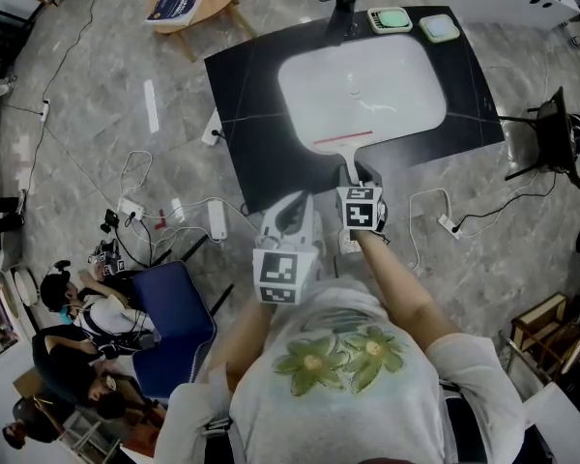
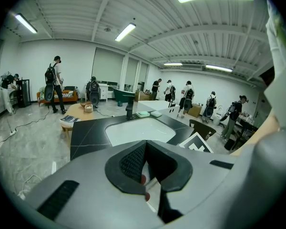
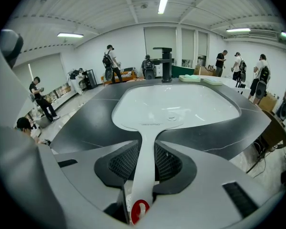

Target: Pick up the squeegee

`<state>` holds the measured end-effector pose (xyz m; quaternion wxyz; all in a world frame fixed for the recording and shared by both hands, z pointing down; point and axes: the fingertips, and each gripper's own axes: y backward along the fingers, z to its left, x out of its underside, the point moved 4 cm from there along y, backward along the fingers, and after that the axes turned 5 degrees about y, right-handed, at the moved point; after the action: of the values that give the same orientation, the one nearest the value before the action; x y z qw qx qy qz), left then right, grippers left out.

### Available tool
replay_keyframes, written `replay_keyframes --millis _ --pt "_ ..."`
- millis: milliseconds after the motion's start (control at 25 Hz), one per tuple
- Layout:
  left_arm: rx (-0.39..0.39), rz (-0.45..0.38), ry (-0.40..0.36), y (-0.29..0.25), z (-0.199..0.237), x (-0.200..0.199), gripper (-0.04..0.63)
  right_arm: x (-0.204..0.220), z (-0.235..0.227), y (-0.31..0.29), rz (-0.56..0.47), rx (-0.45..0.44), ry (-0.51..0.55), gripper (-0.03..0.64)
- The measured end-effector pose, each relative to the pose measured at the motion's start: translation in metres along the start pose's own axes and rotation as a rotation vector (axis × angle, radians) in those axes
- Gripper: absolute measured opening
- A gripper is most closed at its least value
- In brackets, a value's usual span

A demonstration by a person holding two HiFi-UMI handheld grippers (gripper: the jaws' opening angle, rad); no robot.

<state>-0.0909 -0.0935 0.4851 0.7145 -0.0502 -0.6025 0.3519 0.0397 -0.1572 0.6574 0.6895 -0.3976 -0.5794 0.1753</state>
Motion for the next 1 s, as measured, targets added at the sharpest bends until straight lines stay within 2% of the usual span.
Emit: replay_keyframes --millis 400,1000 --pt "-0.002 0.008 0.012 0.001 -0.002 0.004 0.009 -0.001 -0.002 0.003 0.011 -0.022 0.000 0.106" --pt "-0.013 -0.015 0.015 0.003 -0.005 -0.002 0.009 -0.012 -0.007 0.013 -0.047 -0.060 -0.007 0.094"
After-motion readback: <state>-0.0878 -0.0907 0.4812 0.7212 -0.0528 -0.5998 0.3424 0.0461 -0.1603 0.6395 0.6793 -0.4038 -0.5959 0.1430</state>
